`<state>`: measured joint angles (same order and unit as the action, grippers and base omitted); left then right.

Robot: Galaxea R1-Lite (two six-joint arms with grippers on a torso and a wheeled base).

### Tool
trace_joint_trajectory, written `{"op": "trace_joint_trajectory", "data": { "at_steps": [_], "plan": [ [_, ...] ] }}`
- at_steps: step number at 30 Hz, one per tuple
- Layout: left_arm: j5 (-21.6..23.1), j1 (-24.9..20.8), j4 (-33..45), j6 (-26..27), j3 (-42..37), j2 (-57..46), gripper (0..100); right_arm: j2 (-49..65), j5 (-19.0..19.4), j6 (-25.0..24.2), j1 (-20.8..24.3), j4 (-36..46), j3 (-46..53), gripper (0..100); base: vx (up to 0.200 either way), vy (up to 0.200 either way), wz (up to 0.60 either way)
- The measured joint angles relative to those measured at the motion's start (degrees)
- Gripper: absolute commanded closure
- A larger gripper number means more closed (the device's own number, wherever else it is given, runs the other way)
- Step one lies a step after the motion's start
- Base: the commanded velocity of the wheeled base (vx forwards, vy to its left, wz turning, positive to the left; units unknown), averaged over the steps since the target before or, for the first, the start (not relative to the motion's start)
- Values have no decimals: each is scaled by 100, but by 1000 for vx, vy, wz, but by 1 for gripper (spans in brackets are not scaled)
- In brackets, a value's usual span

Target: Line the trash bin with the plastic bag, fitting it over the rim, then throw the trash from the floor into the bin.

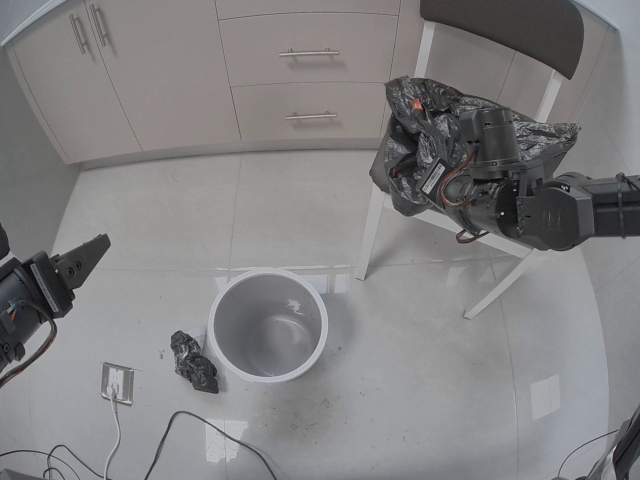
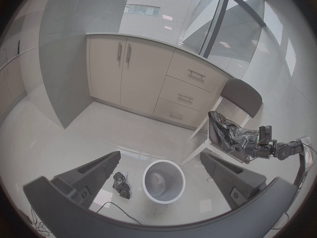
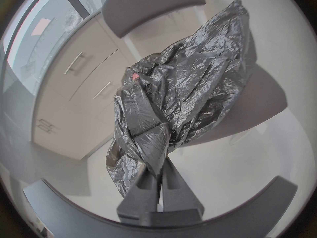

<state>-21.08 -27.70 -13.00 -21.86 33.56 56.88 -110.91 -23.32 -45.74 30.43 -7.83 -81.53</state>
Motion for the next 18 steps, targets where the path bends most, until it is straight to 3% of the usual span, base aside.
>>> {"op": "trace_joint_trajectory", "data": {
  "at_steps": [7,15,18],
  "plan": [
    [99,-39,0,-22,0,-99,0,269,2337,0,-279,-427,85,100,0,0,0],
    [491,-91,-11,-66,-22,-221,0,571,4493,-7,-822,-1393,660,100,0,0,0],
    [661,-96,-104,-77,-52,-184,0,772,5005,-10,-1017,-1738,1147,100,0,0,0]
  ]
}}
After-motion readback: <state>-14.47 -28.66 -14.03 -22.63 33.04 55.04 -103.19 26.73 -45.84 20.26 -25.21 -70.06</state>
